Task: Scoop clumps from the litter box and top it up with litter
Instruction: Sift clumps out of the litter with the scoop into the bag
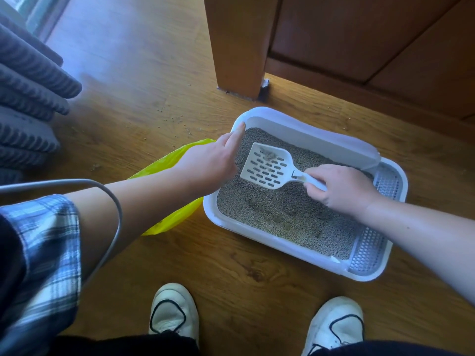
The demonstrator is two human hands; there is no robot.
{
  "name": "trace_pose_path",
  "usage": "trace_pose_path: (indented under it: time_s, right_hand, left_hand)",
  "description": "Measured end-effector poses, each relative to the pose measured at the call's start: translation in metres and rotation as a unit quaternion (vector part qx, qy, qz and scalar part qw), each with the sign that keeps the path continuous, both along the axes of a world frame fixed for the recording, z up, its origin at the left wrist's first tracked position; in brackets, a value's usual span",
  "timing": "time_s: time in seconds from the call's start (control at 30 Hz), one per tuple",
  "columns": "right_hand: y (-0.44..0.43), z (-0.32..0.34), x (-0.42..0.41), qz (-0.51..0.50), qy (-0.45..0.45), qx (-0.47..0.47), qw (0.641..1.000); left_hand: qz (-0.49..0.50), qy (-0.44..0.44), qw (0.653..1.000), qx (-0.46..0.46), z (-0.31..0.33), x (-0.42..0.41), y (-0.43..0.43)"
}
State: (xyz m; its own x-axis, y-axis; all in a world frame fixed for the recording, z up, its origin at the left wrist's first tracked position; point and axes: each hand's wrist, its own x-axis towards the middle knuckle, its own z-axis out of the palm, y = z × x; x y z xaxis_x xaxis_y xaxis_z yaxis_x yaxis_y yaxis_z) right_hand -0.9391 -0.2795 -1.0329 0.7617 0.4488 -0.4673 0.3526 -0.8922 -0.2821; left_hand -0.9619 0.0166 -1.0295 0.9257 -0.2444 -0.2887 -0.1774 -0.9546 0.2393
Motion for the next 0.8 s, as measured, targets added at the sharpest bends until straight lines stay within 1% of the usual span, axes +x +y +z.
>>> trace_pose_path:
  time_s: [0.23,0.4,0.5,0.6,0.67,0.8]
  right_hand:
    - [-0.002,0.008,-0.001,-0.033,-0.002,0.008,0.999]
    - [-0.007,0.018,0.003,-0.018,-0.011,0.015,1.0]
    - [-0.01,0.033,0.007,-0.026,-0.041,0.045,0.998]
    - [-0.006,0.053,0.007,-0.022,-0.066,0.051,0.996]
    - [0.006,0.066,0.004,-0.01,-0.066,0.05,0.997]
    - [0.048,0.08,0.002,0.026,-0.074,0.063,0.995]
  left_hand:
    - [0.007,0.008,1.0,0.005,0.003,0.001,-0.001]
    - [0.002,-0.004,1.0,0.011,0.003,0.002,0.002]
    - [-0.015,-0.013,1.0,0.004,0.008,0.004,0.013]
    - [0.003,-0.036,0.999,0.003,0.014,0.009,0.031]
    - [0.02,-0.043,0.999,0.023,0.014,0.013,0.044]
    - [0.042,0.001,0.997,0.069,0.008,0.006,0.074]
